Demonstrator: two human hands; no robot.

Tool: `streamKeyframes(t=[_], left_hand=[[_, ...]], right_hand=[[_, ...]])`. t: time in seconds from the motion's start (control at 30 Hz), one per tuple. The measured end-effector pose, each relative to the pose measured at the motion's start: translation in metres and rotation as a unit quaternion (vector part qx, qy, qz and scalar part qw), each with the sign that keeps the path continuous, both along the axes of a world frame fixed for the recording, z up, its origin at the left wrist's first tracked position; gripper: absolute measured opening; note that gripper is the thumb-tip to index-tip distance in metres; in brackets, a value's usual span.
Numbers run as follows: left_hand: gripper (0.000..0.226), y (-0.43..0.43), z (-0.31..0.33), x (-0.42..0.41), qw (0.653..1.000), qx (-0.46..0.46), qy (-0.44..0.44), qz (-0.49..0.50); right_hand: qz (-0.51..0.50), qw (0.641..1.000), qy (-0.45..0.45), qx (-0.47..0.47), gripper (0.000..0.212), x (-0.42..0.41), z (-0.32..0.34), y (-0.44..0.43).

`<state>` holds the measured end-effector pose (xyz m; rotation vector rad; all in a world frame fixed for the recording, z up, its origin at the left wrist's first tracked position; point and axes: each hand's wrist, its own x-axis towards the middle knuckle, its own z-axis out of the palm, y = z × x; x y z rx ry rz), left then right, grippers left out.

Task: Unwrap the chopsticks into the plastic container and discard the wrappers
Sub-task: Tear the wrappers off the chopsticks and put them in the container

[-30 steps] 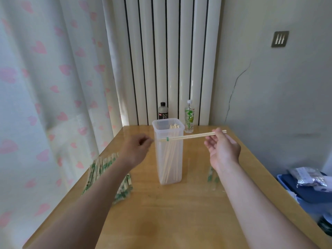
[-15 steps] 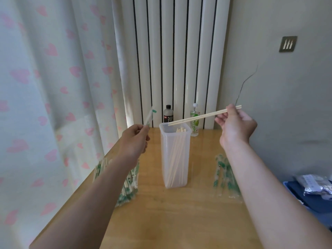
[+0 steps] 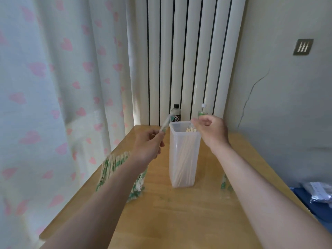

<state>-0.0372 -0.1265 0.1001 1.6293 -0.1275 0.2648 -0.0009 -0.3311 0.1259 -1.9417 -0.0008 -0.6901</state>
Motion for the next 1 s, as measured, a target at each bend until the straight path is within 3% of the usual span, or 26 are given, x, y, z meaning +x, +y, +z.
streamKeyframes(t=[0.27,0.4,0.53,0.63,0.8,1.0], left_hand=[[0.013,-0.037,-0.009,-0.006,0.989,-0.013,0.05,-0.14],[0.018,-0.079,-0.019,-0.006,0.974,-0.006,0.086,-0.209],[0.016,-0.127,-0.035,0.001,0.967,0.005,0.137,-0.215],[0.012,-0.159,-0.05,0.012,0.964,0.02,0.165,-0.206],[0.003,-0.199,-0.074,0.047,0.967,0.126,0.156,-0.157],[0.016,-0.241,-0.106,0.095,0.96,0.191,0.17,-0.112]], right_hand=[[-0.118,0.988,0.055,0.081,0.024,-0.003,-0.025,-0.077],[-0.193,0.972,0.111,0.069,0.023,-0.018,-0.061,-0.132],[-0.224,0.95,0.215,-0.02,0.022,-0.039,-0.103,-0.181],[-0.217,0.923,0.276,-0.159,0.016,-0.047,-0.137,-0.203],[-0.19,0.865,0.314,-0.342,0.024,-0.055,-0.177,-0.212],[-0.187,0.849,0.305,-0.388,0.027,-0.05,-0.185,-0.215]])
